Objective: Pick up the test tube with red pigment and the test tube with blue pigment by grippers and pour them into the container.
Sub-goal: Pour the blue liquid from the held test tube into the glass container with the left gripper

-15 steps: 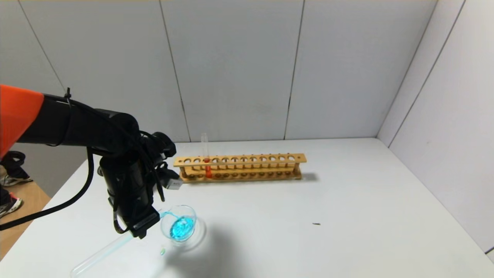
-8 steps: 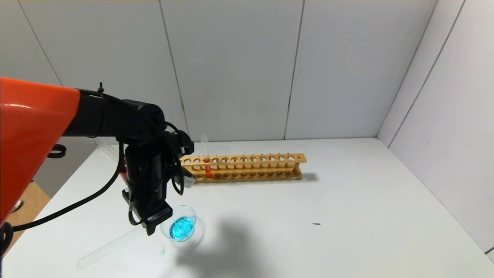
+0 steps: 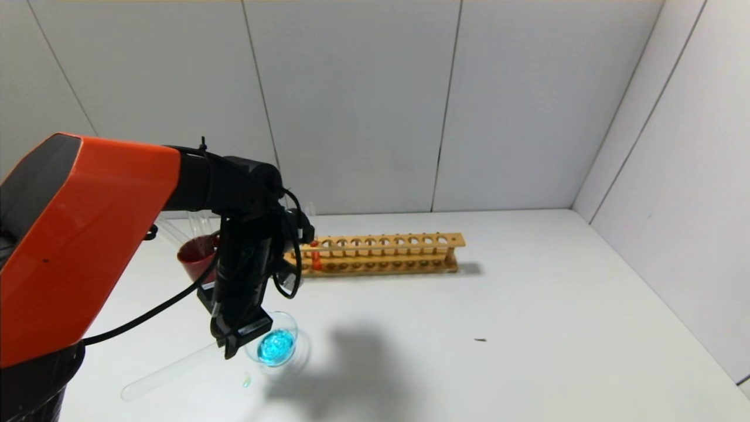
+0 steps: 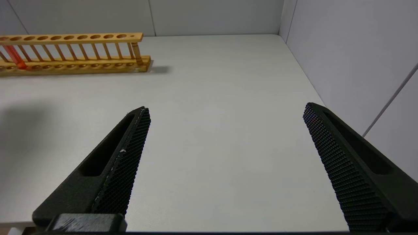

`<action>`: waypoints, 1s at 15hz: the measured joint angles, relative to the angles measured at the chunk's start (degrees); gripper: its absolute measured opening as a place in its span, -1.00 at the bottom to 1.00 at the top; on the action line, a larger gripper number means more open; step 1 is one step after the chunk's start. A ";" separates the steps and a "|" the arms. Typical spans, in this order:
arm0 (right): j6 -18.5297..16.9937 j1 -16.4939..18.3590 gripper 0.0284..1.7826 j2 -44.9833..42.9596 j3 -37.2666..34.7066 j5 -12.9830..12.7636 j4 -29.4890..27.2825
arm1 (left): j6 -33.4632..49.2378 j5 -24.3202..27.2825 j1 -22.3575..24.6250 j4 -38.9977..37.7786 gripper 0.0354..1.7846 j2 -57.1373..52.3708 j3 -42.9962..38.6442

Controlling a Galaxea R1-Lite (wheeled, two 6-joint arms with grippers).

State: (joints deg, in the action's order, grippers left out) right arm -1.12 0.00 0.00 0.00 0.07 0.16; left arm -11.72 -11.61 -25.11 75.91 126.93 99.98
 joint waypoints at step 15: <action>-0.02 0.00 0.92 0.00 0.00 0.00 -0.02 | 2.55 -2.97 -2.22 6.12 -0.69 4.50 5.18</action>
State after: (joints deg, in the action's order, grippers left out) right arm -1.15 0.00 0.00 0.00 0.07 0.13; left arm -9.17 -14.58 -27.33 82.03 131.43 105.16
